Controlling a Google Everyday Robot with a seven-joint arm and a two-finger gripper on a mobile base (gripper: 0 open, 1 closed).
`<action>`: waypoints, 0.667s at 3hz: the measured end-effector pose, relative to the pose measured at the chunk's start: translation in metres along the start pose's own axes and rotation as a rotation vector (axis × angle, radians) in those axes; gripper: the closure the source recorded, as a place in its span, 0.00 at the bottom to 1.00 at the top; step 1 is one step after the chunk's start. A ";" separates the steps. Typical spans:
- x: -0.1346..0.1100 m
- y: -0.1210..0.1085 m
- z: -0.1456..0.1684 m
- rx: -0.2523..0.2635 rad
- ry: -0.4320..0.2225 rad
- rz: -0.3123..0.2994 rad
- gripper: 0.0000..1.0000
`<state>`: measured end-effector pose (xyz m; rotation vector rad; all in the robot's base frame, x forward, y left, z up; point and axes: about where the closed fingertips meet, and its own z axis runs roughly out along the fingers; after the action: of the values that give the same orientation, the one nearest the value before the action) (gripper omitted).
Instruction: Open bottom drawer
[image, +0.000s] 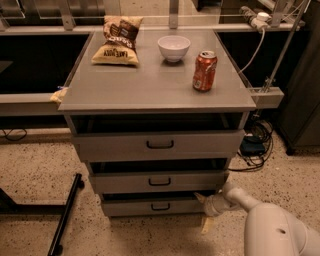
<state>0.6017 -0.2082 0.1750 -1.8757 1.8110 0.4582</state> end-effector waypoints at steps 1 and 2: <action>0.002 0.005 -0.002 -0.026 0.006 0.021 0.00; 0.004 0.016 -0.010 -0.055 0.015 0.044 0.00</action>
Offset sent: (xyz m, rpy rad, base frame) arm -0.0284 -0.0214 0.0159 -0.0296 0.1092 -0.0154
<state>0.5850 -0.2174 0.1795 -1.8840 1.8704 0.5157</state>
